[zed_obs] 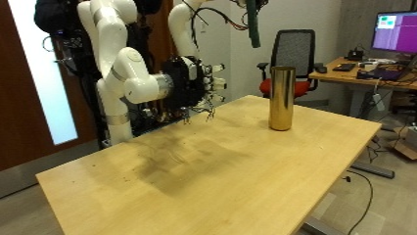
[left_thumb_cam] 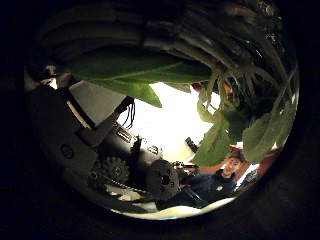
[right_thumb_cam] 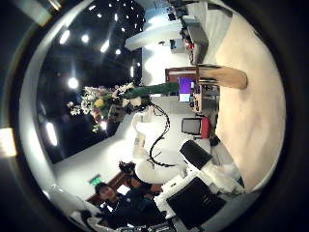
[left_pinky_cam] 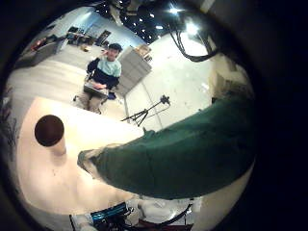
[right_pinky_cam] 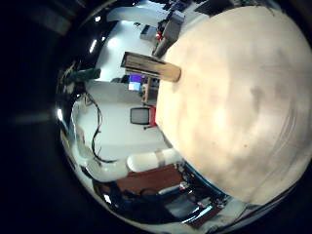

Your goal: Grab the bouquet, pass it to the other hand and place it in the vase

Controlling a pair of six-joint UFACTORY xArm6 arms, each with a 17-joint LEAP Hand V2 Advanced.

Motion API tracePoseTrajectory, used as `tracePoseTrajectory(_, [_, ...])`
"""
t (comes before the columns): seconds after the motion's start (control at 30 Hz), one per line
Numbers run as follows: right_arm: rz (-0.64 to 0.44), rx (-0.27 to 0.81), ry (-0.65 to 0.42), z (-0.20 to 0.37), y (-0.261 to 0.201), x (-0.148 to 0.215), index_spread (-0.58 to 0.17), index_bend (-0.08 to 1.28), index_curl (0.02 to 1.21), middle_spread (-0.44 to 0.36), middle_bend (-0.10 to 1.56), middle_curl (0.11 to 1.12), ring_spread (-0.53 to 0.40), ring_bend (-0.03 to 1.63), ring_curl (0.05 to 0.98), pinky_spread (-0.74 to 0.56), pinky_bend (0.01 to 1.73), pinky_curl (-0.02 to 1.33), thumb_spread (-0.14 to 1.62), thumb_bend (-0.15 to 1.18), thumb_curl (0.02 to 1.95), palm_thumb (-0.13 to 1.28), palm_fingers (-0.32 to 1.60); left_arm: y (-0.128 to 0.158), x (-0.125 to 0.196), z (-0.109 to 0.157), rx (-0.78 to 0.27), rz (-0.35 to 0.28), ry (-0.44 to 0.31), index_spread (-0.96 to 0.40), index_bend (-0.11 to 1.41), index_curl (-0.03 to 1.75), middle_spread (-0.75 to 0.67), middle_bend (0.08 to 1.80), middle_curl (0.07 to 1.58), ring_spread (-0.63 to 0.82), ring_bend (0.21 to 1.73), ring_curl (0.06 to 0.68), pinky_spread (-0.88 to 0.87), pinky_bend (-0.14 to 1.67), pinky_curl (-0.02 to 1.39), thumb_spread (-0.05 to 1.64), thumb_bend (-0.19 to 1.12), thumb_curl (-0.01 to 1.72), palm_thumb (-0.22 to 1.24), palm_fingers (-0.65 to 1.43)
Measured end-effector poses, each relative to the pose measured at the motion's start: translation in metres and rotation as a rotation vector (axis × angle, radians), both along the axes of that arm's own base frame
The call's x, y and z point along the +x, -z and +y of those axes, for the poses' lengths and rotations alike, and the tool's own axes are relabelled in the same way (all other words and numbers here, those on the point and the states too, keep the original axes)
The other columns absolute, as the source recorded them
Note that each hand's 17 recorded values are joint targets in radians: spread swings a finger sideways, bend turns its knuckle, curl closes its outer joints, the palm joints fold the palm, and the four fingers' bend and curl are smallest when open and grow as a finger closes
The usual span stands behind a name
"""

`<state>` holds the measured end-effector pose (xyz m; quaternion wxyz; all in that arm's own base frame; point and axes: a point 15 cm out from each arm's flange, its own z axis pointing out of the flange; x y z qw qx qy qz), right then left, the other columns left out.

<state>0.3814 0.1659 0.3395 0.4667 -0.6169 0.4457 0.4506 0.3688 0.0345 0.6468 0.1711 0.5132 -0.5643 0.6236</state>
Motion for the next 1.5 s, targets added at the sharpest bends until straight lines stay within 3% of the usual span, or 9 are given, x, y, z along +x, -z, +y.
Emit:
tracePoseTrajectory(0.33, [-0.007, -0.013, -0.003, 0.006, 0.004, 0.003, -0.339, 0.16, 0.22, 0.142, 0.16, 0.22, 0.19, 0.28, 0.256, 0.33, 0.36, 0.33, 0.96, -0.03, 0.44, 0.75, -0.06, 0.017, 0.011, 0.016, -0.011, 0.017, -0.024, -0.61, 0.4, 1.58, -0.51, 1.21, 1.09, -0.4, 1.57, 0.66, -0.5, 1.42, 0.79, 0.22, -0.02, 0.96, 1.2, 0.82])
tracePoseTrajectory(0.5, [-0.003, -0.011, -0.011, 0.01, 0.005, 0.003, -0.341, 0.16, 0.23, 0.137, 0.17, 0.22, 0.19, 0.28, 0.259, 0.33, 0.35, 0.32, 0.96, -0.03, 0.44, 0.75, -0.05, 0.034, 0.026, 0.032, -0.014, 0.012, -0.072, -0.58, 0.39, 1.59, -0.51, 1.21, 1.09, -0.4, 1.56, 0.662, -0.5, 1.4, 0.8, 0.22, -0.02, 0.97, 1.2, 0.83])
tracePoseTrajectory(1.4, [-0.003, -0.009, -0.022, 0.014, 0.004, 0.005, -0.323, 0.17, 0.27, 0.124, 0.17, 0.24, 0.173, 0.27, 0.267, 0.33, 0.32, 0.33, 0.98, -0.03, 0.43, 0.76, -0.02, 0.087, 0.06, 0.038, -0.005, 0.031, -0.099, -0.44, 0.33, 1.65, -0.52, 1.18, 1.09, -0.41, 1.52, 0.674, -0.5, 1.34, 0.85, 0.22, -0.02, 0.97, 1.2, 0.86])
tracePoseTrajectory(1.5, [0.003, -0.008, -0.022, 0.014, 0.006, 0.005, -0.323, 0.17, 0.28, 0.124, 0.17, 0.24, 0.173, 0.26, 0.267, 0.33, 0.32, 0.33, 0.97, -0.01, 0.46, 0.84, -0.02, 0.09, 0.063, 0.04, -0.004, 0.03, -0.096, -0.42, 0.32, 1.66, -0.52, 1.17, 1.09, -0.41, 1.52, 0.676, -0.51, 1.34, 0.85, 0.22, -0.02, 0.97, 1.2, 0.87])
